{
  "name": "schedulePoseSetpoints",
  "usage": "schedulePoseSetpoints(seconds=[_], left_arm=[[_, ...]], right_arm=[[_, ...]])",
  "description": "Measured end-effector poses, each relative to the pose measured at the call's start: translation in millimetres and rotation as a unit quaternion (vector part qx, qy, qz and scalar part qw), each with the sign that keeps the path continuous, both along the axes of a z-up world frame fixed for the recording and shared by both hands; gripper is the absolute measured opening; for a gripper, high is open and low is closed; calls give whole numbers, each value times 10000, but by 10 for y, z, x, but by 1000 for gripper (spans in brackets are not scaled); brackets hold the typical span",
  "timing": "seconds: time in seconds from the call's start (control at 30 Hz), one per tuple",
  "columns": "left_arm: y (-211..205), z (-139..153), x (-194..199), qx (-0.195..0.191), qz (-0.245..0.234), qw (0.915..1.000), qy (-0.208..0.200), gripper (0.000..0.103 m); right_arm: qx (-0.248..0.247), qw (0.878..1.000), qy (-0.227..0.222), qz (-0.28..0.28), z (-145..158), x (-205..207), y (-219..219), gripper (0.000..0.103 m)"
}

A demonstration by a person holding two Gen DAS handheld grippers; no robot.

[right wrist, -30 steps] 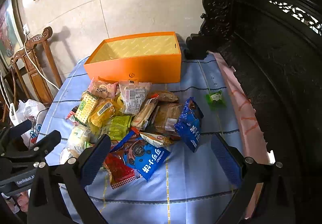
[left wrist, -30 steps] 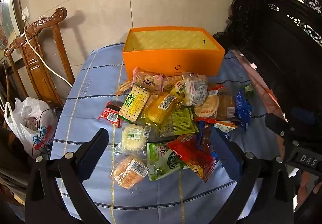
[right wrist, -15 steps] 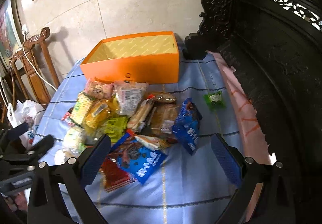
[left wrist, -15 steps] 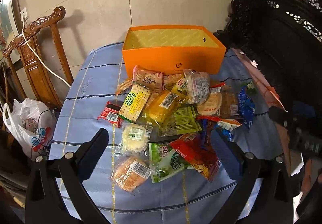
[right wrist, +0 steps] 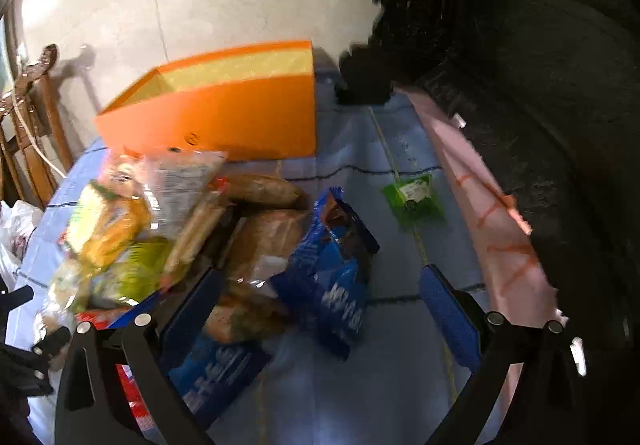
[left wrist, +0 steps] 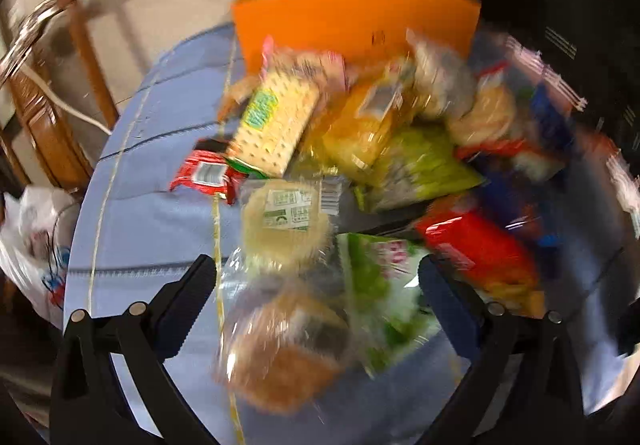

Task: Organize snacks
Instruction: 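Grasp the round cake packet with the left tool while the right tool grasps the blue bag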

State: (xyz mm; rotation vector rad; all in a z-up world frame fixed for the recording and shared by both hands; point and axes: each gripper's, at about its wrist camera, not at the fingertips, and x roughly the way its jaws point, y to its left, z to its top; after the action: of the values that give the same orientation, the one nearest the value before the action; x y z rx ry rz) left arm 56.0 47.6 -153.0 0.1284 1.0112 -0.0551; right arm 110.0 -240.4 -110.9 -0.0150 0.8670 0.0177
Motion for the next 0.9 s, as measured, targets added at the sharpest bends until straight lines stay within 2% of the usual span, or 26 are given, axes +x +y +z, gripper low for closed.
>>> schedulePoseSetpoints(seconds=[0.07,0.13,0.2,0.23,0.27,0.3,0.33,0.37,0.4,0.47,0.53,0.6,0.63,0.7,0.77,0.9], left_arm=[[-21,-108,133,-107,-52,9999,39,99],[20,-160,201,-115,114,9993,-335,99],[78,-246,316,66,259,9994,-218,99],[113,-252,352,-11,297,9994,-153,99],[166,-275,391,-163,444,9989,-34,99],[185,-293,406,-210,531,9983,125,99],[185,-293,403,-178,522,9981,273,88],[165,-266,383,61,466,9983,356,65],[150,-246,353,128,319,9985,422,64],[147,-232,284,-24,283,9985,466,59],[145,-209,222,-121,291,9982,508,56],[218,-143,164,-718,343,9953,555,54],[331,-105,110,-1400,444,9875,572,54],[487,-63,56,-1851,668,9785,608,54],[593,26,-21,-1976,791,9760,464,54],[731,347,-118,-1801,873,9798,40,54]], right_arm=[[88,9999,115,32,-138,140,-21,99],[-35,9997,254,-52,-253,259,-32,99],[25,9995,278,-136,-333,343,-76,98],[309,9987,358,-197,-381,385,-148,64],[764,9960,415,-201,-414,402,-222,50],[1007,9932,423,-399,-412,399,-285,45],[1055,9921,457,-505,-400,399,-311,41],[961,9928,511,-509,-362,381,-302,40],[844,9940,500,-488,-322,339,-281,39],[730,9951,500,-444,-248,246,-239,39],[878,9939,507,-422,-176,160,-228,39],[1129,9918,427,-429,-59,48,-245,39],[1180,9915,365,-403,9,3,-244,39],[1161,9926,155,-327,190,-99,-247,39],[1160,9928,-45,-281,345,-164,-243,39],[1323,9905,-266,-266,562,-191,-263,39]])
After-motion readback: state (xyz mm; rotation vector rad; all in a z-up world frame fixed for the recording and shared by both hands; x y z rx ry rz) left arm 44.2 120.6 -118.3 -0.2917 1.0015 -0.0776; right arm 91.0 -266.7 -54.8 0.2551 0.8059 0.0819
